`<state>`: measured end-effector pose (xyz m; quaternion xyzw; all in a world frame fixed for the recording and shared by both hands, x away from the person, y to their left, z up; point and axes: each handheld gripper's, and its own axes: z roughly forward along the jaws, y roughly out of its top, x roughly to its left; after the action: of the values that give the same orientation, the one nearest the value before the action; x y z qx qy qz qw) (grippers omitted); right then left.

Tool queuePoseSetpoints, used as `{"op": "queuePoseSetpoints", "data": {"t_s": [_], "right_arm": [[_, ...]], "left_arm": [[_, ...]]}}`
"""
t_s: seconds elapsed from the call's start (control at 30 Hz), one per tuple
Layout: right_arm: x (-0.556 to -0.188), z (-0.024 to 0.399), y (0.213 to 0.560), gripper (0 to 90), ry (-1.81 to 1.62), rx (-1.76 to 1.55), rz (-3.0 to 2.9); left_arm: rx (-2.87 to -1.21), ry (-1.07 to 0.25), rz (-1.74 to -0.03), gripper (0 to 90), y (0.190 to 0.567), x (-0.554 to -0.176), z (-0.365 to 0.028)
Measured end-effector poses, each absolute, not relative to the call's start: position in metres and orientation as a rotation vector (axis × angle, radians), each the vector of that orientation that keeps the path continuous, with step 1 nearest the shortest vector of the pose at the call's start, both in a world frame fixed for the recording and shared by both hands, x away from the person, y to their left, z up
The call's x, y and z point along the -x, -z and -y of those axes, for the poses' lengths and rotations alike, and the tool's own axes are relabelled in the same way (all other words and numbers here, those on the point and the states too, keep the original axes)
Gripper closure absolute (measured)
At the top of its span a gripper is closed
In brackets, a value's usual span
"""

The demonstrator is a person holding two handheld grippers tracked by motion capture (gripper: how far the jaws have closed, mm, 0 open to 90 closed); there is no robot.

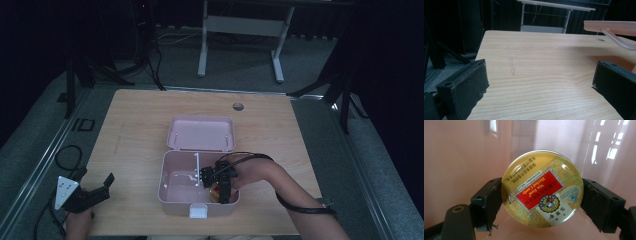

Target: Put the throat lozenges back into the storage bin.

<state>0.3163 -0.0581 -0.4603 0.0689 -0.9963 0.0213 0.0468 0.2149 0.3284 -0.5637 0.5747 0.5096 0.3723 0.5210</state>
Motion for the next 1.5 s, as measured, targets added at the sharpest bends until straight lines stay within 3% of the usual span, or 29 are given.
{"op": "queuePoseSetpoints", "data": {"t_s": [0.8,0.97,1.0,1.2,1.5], "right_arm": [[-0.327,0.055,0.474,17.7,-0.171,-0.136,3.011],[-0.329,0.062,0.448,15.9,0.016,-0.099,3.048],[-0.330,0.065,0.441,12.1,0.056,-0.087,3.039],[-0.329,0.090,0.403,12.8,0.266,-0.053,3.086],[-0.332,0.135,0.379,12.6,0.443,0.043,3.167]], "left_arm": [[-1.382,-0.891,-1.223,0.4,0.564,-0.215,-0.328],[-1.381,-0.892,-1.223,0.4,0.564,-0.215,-0.328],[-1.380,-0.892,-1.223,0.4,0.564,-0.215,-0.328],[-1.380,-0.894,-1.223,0.4,0.564,-0.215,-0.328],[-1.378,-0.894,-1.225,0.4,0.564,-0.215,-0.328]]}}
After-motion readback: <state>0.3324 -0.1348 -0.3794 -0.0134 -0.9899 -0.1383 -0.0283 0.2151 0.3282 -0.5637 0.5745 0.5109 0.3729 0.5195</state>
